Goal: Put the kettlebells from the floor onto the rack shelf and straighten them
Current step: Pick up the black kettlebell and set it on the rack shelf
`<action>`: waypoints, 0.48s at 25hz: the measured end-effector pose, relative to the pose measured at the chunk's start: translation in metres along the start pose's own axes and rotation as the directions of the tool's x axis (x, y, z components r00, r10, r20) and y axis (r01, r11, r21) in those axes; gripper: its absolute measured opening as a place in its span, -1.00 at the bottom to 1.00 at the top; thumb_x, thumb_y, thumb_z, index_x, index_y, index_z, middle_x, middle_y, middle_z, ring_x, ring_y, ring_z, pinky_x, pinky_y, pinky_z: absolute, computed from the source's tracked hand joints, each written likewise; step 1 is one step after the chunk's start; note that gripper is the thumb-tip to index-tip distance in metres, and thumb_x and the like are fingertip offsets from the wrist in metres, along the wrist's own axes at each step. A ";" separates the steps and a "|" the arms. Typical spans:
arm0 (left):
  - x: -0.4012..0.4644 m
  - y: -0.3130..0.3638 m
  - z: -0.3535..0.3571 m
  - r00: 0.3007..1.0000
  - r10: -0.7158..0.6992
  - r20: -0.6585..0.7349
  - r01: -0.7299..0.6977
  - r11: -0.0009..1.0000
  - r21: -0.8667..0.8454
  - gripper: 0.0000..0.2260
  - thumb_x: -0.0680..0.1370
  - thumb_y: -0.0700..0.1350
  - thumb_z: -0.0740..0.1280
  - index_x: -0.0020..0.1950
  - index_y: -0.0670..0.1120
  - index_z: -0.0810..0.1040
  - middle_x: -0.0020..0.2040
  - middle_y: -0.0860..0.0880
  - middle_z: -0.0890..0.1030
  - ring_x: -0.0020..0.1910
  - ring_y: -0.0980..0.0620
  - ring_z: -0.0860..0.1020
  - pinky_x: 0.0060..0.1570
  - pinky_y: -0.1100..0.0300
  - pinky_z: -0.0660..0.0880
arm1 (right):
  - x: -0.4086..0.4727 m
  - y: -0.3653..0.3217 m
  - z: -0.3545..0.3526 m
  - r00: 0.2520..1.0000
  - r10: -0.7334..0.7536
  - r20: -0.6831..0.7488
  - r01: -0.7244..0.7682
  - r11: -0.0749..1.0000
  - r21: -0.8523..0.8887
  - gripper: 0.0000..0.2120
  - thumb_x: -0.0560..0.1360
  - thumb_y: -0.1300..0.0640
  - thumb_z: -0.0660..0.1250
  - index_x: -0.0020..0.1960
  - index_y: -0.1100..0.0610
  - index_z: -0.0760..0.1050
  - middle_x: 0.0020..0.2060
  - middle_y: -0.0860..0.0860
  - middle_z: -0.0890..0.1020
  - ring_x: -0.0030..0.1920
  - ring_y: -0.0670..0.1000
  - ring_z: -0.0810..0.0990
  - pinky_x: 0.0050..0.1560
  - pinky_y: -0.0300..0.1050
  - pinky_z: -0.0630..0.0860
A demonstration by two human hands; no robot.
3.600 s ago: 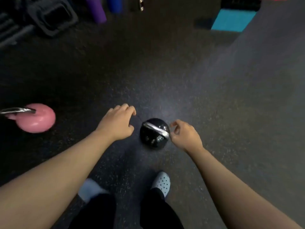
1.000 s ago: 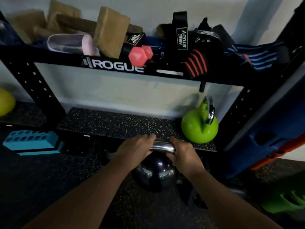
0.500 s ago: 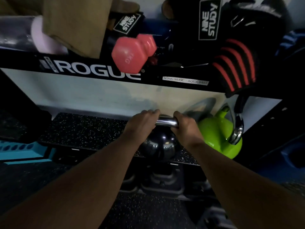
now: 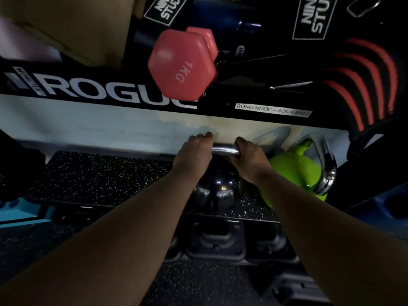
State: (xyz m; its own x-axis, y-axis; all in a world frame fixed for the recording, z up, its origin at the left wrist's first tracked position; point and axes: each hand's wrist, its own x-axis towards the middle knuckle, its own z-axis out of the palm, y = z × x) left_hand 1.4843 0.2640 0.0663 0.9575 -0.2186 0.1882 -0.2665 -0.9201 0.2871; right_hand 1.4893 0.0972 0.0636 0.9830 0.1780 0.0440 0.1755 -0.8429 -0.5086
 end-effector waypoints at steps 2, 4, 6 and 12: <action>0.000 -0.003 0.002 1.000 0.001 -0.004 -0.001 0.999 -0.036 -0.71 0.54 -0.26 0.31 0.26 -0.22 0.43 0.01 -0.19 0.59 -0.03 -0.11 0.56 -0.04 0.00 0.57 | 0.000 -0.001 0.001 1.000 0.015 -0.002 -0.015 1.000 -0.010 -0.92 0.50 0.23 0.30 -0.04 0.18 0.40 -0.19 0.11 0.53 -0.18 0.12 0.52 -0.30 -0.13 0.25; -0.001 -0.003 0.002 1.000 -0.003 0.007 0.004 0.997 -0.077 -0.68 0.53 -0.23 0.33 0.27 -0.19 0.41 0.04 -0.17 0.57 -0.02 -0.11 0.54 -0.02 -0.02 0.57 | -0.001 -0.003 0.000 1.000 0.020 0.002 -0.020 0.999 -0.032 -0.85 0.50 0.19 0.31 0.05 0.18 0.43 -0.11 0.12 0.53 -0.08 0.14 0.53 -0.25 -0.13 0.33; -0.008 -0.008 0.001 1.000 -0.005 0.024 0.008 0.993 -0.117 -0.61 0.51 -0.18 0.36 0.30 -0.13 0.37 0.11 -0.13 0.53 0.05 -0.09 0.51 0.05 -0.02 0.54 | -0.005 -0.009 -0.004 1.000 -0.008 0.006 0.009 0.996 -0.092 -0.68 0.47 0.13 0.33 0.21 0.12 0.41 0.04 0.14 0.51 0.08 0.16 0.47 -0.03 -0.05 0.43; -0.054 -0.042 -0.023 0.995 -0.092 -0.025 0.090 0.991 -0.095 -0.48 0.47 -0.02 0.38 0.39 -0.07 0.32 0.28 -0.10 0.48 0.23 -0.08 0.46 0.25 -0.05 0.41 | -0.024 -0.048 -0.012 0.954 -0.292 -0.062 0.279 0.946 -0.162 -0.59 0.45 0.07 0.33 0.29 0.04 0.42 0.17 0.10 0.50 0.22 0.16 0.40 0.24 0.06 0.33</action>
State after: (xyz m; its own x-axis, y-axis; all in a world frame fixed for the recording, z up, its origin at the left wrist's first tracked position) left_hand 1.4413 0.3219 0.0657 0.9749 -0.1244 0.1847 -0.1890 -0.9007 0.3911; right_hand 1.4577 0.1271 0.0977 0.8901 0.3851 0.2436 0.4494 -0.8302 -0.3300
